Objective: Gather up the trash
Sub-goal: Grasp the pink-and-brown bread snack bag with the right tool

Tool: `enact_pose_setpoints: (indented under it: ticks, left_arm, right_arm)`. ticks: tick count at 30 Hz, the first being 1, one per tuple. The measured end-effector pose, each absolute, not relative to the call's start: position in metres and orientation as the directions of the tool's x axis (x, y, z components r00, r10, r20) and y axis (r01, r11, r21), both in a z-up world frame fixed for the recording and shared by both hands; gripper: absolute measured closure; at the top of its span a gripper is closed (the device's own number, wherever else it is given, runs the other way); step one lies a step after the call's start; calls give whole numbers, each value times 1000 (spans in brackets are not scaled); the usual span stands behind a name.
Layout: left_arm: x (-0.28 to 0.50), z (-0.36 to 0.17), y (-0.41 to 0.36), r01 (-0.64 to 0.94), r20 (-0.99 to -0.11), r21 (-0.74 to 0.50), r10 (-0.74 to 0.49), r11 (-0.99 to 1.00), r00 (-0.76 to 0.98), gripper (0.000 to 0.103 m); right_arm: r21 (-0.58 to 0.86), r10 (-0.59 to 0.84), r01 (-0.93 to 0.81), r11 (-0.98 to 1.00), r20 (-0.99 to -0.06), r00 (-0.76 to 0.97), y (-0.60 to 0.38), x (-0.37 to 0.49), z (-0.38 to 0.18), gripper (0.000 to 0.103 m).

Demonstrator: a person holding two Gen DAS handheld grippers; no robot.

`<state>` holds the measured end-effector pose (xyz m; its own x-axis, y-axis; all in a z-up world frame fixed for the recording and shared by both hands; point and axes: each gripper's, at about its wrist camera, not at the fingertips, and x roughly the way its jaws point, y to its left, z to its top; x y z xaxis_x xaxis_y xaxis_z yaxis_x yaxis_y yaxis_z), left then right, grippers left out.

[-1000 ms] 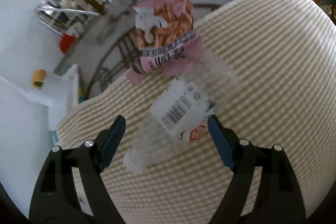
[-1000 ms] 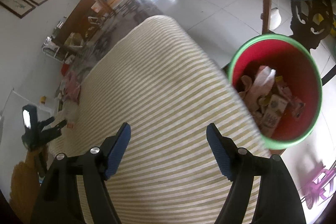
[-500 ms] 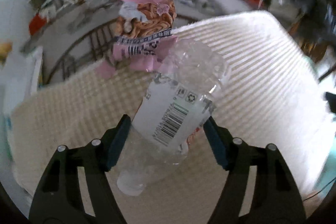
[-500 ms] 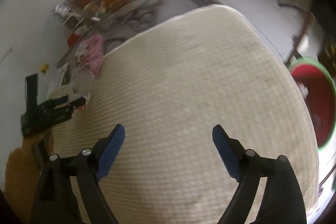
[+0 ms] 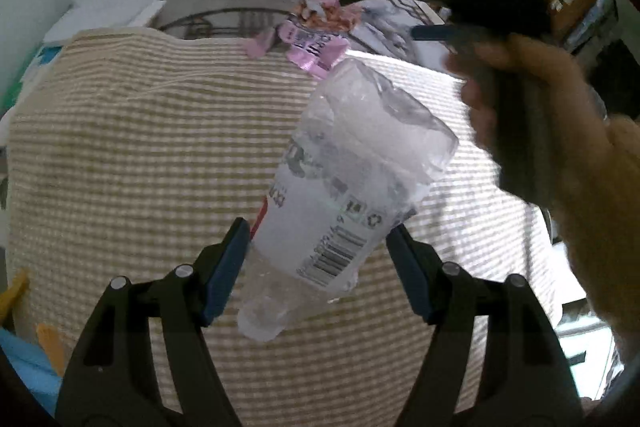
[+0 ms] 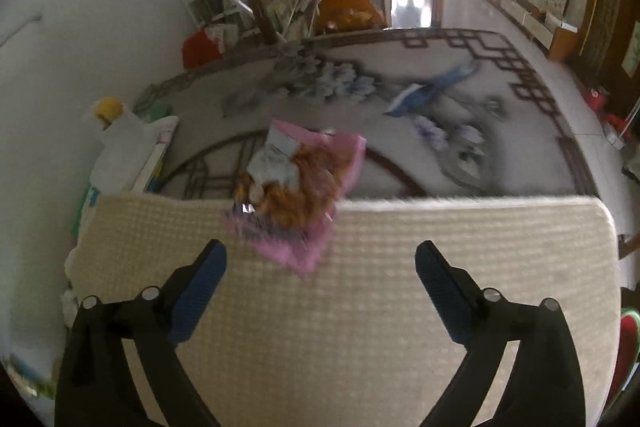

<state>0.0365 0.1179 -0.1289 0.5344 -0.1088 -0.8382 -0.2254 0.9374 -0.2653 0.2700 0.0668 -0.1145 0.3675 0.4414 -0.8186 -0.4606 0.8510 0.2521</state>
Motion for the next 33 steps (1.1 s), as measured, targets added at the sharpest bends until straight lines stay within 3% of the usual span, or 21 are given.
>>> enact_pose_setpoints:
  ticks: [4,10,13,16,24,33]
  left_arm:
    - [25,-129,127,-284,-827,-313,-113,906,551,35]
    - [12,-136,135,-340,-845,-323,-108,883,524,36]
    - [10,-137,136,-354,-845,-327,-103,876,525,36]
    - [11,-136,138,-361,-840,-337,-104,869,533,36]
    - [36,-139,147,-334,-823,-365,-134,869,553,36]
    - [68,-146,140,-296,-835,-330,-131,896,534,32]
  right_arm:
    - [349,454,-350,869,-843,287,90,304,-140,8]
    - [289,395,-353,890,-876,278,119,315,-157,9]
    - [317,417,-353,880,-872,257,113,317,-157,35]
    - [351,456,-360,864,-849,267,95,311,-145,44]
    - [387,544,-454,803,-787,290,14,261,-99,45]
    - [370,536,-445,815,-773,339,-77,145,-95,44]
